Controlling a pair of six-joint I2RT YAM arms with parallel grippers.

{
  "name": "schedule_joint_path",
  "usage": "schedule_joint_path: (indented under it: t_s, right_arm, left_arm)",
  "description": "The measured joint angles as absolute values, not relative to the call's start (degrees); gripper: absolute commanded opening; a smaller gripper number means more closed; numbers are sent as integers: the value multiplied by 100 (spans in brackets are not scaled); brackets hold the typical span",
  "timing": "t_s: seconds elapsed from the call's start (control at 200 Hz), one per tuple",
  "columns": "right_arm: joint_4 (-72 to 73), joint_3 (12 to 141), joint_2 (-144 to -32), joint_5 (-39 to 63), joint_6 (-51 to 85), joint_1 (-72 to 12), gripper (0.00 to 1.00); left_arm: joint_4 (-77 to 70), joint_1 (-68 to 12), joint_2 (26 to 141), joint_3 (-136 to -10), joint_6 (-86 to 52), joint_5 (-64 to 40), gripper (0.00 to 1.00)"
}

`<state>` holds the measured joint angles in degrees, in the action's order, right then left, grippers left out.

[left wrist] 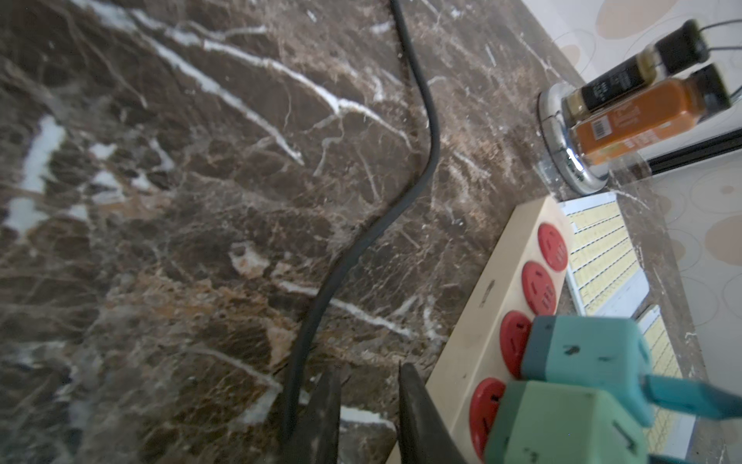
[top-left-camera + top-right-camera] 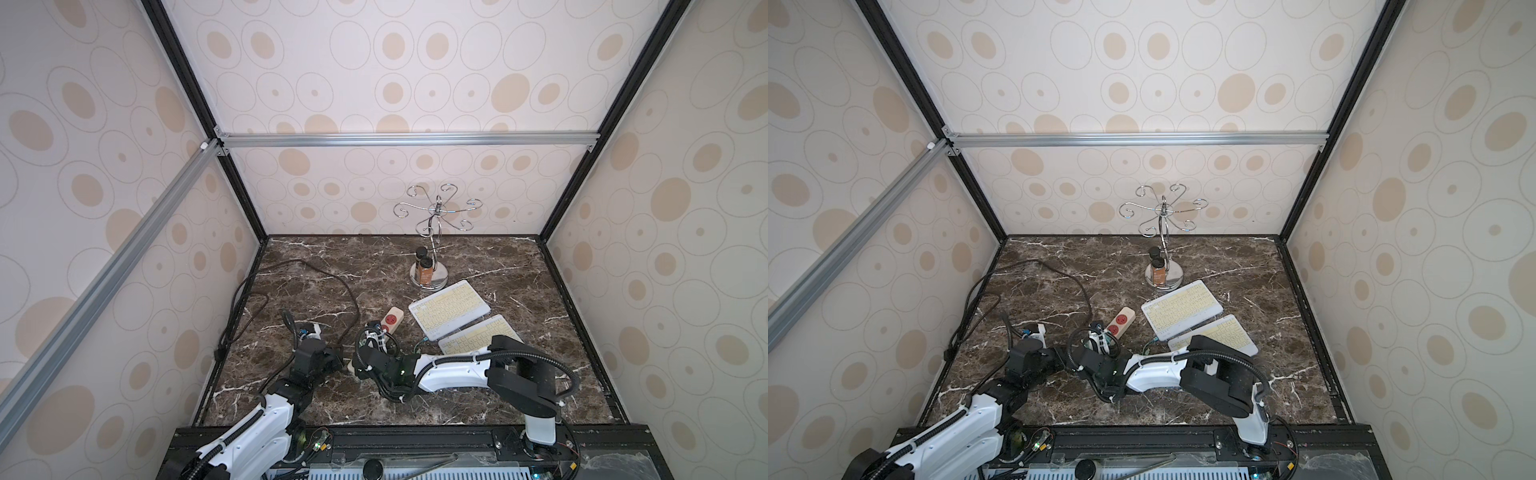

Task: Unplug the wireless keyboard
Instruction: Adjust the socket at the center of the board.

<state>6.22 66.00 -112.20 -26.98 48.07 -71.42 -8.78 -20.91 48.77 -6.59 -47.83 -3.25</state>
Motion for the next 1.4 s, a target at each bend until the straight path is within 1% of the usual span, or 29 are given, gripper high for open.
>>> schedule_joint_path:
  t_s: [0.245,0.36,0.535,0.645,0.71,0.815,0.93,1.085,1.135,1.26,1.401]
  right_arm:
    - [1131,6851,-11596,-2578,3898,-7028,64]
    - [1345,6925,-11705,-2390,3505,-6954,63]
    - [1522,6930,-11727,-2108,2947,-6897,63]
    - [1492,6897,-11725,-2128,2777,-6906,63]
    - [1378,6860,-11684,-2217,2781,-6910,63]
    - [1044,6829,-11485,-2340,2928,-6914,62]
    - [661,6853,-11205,-2403,3251,-6932,62]
    - [202,7133,-11122,-2445,3691,-6984,61]
    - [3,7286,-11124,-2534,3835,-7026,58]
    - [-574,7837,-11227,-2825,4274,-7148,45]
    - [-1339,8584,-11559,-3070,4766,-7210,42]
  left_arm:
    - [-1286,-2023,4805,-292,-4766,-639,21]
    - [-1238,-2023,4366,-239,-4772,-644,21]
    - [-1000,-1990,3498,-239,-4775,-464,25]
    - [-899,-1938,3406,-287,-4772,-388,24]
    - [-902,-1885,3577,-357,-4772,-373,22]
    - [-1135,-1791,4073,-471,-4772,-373,21]
    - [-1863,-1763,4772,-460,-4781,-427,20]
    - [-2829,-1761,5739,-403,-4781,-508,16]
    - [-3146,-1761,5994,-368,-4775,-556,16]
    - [-3837,-1761,6403,-259,-4705,-607,16]
    - [-4460,-1758,6571,-130,-4545,-436,20]
